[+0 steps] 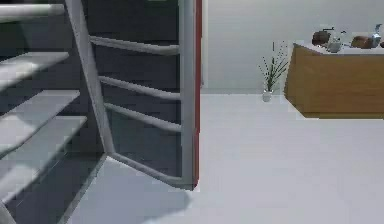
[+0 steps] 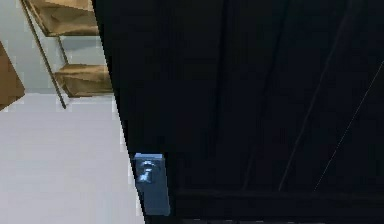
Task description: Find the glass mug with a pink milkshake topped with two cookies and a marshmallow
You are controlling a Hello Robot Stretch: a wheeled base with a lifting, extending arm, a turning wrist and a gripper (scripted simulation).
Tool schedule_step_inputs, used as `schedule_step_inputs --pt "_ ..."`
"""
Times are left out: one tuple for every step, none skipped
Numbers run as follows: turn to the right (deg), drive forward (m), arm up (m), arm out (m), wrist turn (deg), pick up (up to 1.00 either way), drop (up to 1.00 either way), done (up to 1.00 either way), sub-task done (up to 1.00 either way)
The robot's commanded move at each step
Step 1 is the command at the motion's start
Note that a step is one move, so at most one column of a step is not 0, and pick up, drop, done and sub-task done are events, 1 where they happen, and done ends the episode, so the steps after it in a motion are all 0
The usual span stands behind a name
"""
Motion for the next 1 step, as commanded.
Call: schedule_step_inputs --pt "0.0 0.20 0.00 0.00 0.0 0.00 0.00 0.00 0.00"
